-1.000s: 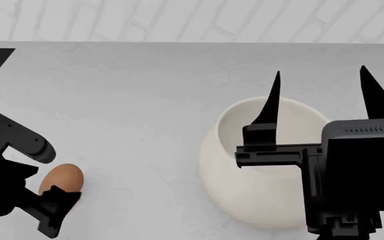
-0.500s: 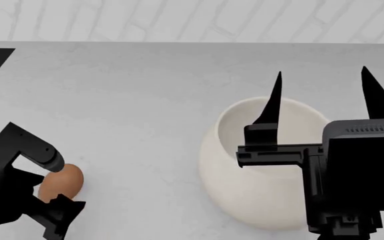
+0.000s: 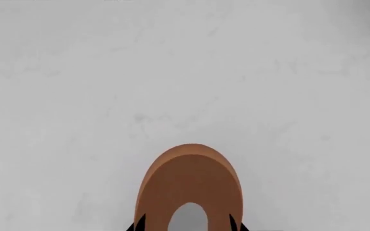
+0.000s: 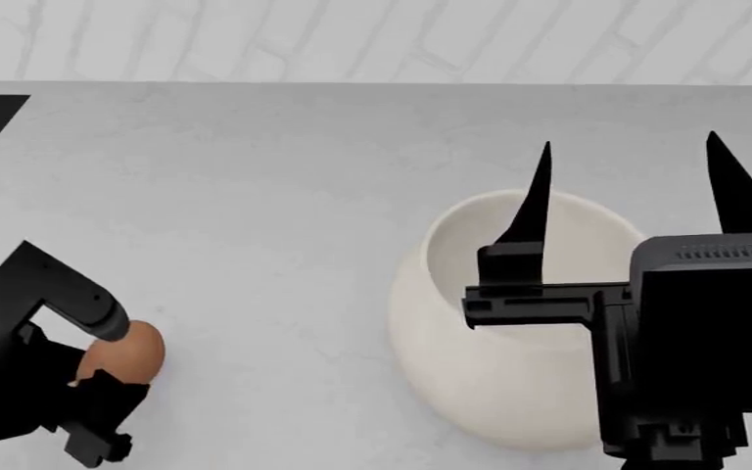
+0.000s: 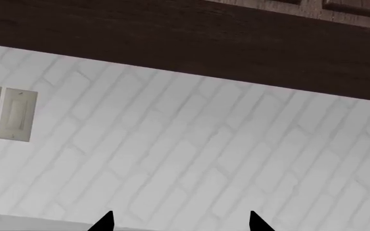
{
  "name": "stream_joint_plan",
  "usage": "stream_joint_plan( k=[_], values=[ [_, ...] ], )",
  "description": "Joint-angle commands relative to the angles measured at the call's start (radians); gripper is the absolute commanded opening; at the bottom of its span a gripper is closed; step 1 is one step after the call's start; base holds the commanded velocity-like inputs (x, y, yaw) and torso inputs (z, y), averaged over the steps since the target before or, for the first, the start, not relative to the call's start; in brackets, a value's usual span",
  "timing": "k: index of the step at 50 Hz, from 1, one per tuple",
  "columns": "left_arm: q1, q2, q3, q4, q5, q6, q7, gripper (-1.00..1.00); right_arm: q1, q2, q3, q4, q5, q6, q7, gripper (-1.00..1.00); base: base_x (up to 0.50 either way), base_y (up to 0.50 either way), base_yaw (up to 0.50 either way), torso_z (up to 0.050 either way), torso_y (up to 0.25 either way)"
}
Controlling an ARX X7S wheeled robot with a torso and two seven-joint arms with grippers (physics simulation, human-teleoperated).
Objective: Place the eggs and milk next to the bowl.
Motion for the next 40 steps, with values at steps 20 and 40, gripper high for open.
stream_joint_plan(
  k=[20,40],
  values=[
    [-0.079,-0.025,0.019,0.206,-0.122,-0.083,0.077,-1.00,-0.006,0.013,0.009,-0.028,0.019,0.012,0.008,1.00,0.00,0.00,0.00,0.000,0.000],
    [-0.199,0.112,0.137,0.218,-0.107,-0.116,0.150,-1.00,-0.002,0.016,0.009,-0.058,0.032,0.034,0.021,1.00,0.00,0.00,0.00,0.000,0.000]
  ],
)
